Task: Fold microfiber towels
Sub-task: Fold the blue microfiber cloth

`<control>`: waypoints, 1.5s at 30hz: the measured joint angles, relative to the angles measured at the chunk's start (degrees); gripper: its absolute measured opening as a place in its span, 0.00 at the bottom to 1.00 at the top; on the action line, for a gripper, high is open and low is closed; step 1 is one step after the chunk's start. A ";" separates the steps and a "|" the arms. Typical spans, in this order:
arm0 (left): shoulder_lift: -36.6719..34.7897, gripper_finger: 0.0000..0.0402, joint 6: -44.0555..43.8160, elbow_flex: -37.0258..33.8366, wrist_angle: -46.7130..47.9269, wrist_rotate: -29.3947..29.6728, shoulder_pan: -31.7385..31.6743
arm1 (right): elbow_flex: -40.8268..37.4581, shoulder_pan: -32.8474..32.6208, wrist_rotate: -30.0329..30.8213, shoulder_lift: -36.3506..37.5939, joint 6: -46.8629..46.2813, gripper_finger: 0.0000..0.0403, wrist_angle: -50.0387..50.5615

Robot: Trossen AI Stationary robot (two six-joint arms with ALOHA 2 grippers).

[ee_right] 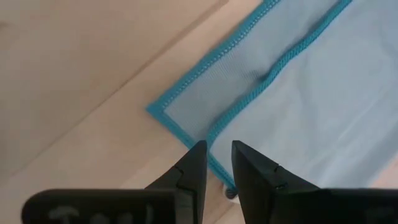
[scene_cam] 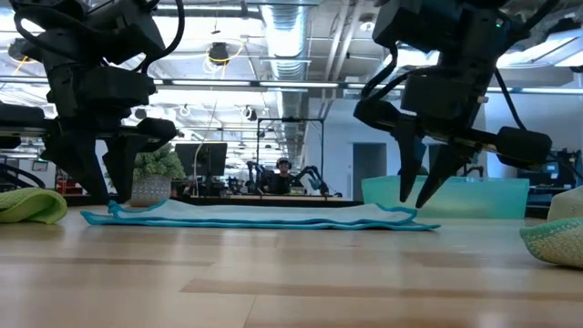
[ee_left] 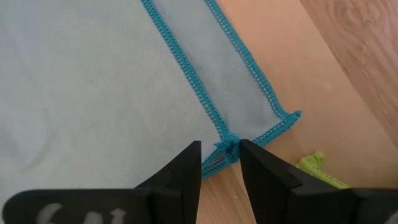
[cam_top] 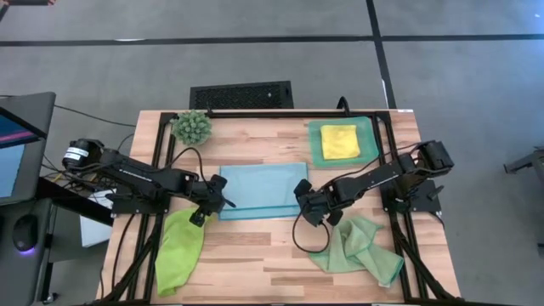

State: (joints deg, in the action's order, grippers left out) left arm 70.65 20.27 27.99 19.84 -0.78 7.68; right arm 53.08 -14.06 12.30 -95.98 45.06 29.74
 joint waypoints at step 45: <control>-0.83 0.01 -5.55 0.00 -0.42 3.51 0.00 | -0.37 0.70 2.74 -1.06 -3.55 0.01 -1.39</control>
State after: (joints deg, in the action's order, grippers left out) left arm 69.82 14.73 27.99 19.42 2.74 7.68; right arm 52.71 -13.36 15.03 -97.04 41.51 28.34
